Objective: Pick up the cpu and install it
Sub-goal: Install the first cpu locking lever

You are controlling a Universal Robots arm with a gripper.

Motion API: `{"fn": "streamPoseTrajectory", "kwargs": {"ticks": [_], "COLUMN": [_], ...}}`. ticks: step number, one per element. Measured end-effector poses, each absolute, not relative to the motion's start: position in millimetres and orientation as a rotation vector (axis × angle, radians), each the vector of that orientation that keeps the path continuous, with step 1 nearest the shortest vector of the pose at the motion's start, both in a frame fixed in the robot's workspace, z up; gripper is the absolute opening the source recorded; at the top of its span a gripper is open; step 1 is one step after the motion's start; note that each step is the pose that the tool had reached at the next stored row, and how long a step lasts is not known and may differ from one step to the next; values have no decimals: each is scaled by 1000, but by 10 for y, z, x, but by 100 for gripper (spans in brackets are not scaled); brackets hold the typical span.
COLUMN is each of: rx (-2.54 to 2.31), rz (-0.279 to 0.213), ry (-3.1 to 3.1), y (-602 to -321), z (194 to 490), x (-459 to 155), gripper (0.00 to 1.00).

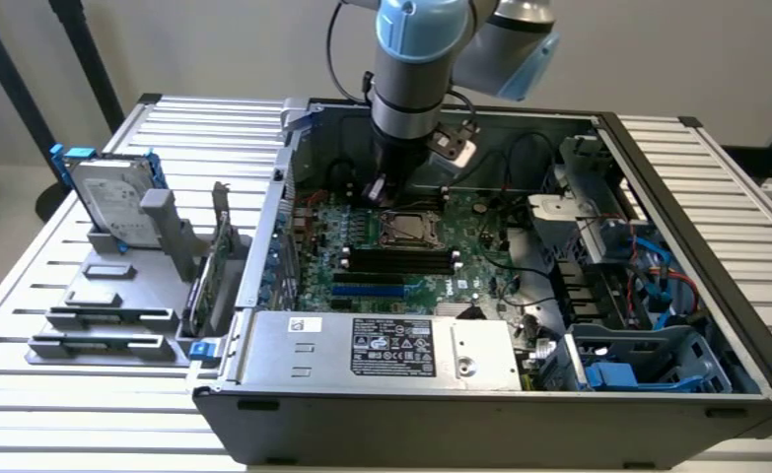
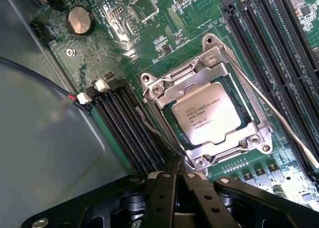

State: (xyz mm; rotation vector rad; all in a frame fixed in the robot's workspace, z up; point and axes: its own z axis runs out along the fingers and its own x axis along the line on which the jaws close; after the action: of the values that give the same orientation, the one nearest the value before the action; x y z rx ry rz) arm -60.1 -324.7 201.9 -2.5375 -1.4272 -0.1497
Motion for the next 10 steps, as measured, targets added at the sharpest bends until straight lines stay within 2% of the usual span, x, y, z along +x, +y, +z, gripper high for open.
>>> {"fn": "streamPoseTrajectory", "kwargs": {"ticks": [10], "rx": [-2544], "rz": [-143], "ry": [-1433], "y": [-3213], "z": [2018], "x": [-552], "gripper": [11]}}
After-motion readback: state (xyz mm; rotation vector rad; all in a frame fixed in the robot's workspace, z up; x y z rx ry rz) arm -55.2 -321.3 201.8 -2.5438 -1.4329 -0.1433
